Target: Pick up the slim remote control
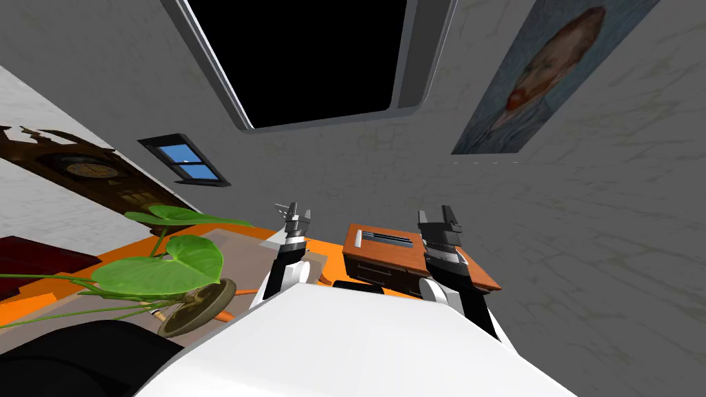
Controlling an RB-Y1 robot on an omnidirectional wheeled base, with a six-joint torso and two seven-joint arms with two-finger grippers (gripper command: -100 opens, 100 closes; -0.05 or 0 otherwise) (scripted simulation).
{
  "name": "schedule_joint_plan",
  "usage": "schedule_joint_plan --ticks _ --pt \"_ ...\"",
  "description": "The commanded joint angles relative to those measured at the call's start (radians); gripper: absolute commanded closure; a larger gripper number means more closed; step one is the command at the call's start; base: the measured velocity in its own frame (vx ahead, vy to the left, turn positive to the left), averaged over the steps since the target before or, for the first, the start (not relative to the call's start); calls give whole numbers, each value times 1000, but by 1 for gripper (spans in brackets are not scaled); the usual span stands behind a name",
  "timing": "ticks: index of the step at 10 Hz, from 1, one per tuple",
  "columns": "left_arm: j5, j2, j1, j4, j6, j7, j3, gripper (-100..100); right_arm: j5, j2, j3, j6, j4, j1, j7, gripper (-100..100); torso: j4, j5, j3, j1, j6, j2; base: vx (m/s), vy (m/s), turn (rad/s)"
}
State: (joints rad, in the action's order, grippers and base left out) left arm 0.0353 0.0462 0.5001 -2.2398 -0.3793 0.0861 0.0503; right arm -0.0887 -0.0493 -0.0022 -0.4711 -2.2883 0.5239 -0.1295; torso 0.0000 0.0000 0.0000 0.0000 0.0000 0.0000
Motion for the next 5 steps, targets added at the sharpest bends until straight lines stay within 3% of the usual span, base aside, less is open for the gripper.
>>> schedule_joint_plan --ticks 1,4,5 --pt "4 -40 -5 12 29 30 19 -100 0 0 0 0 0 0 0 0 0 0 0 0 0 0 -20 -5 -183" --pt "14 -96 -15 43 98 102 65 -100 0 0 0 0 0 0 0 0 1 0 2 1 0 3 -48 -3 -291" --pt "14 -96 -15 43 101 102 65 -100 0 0 0 0 0 0 0 0 1 0 2 0 1 4 -38 -6 -89"
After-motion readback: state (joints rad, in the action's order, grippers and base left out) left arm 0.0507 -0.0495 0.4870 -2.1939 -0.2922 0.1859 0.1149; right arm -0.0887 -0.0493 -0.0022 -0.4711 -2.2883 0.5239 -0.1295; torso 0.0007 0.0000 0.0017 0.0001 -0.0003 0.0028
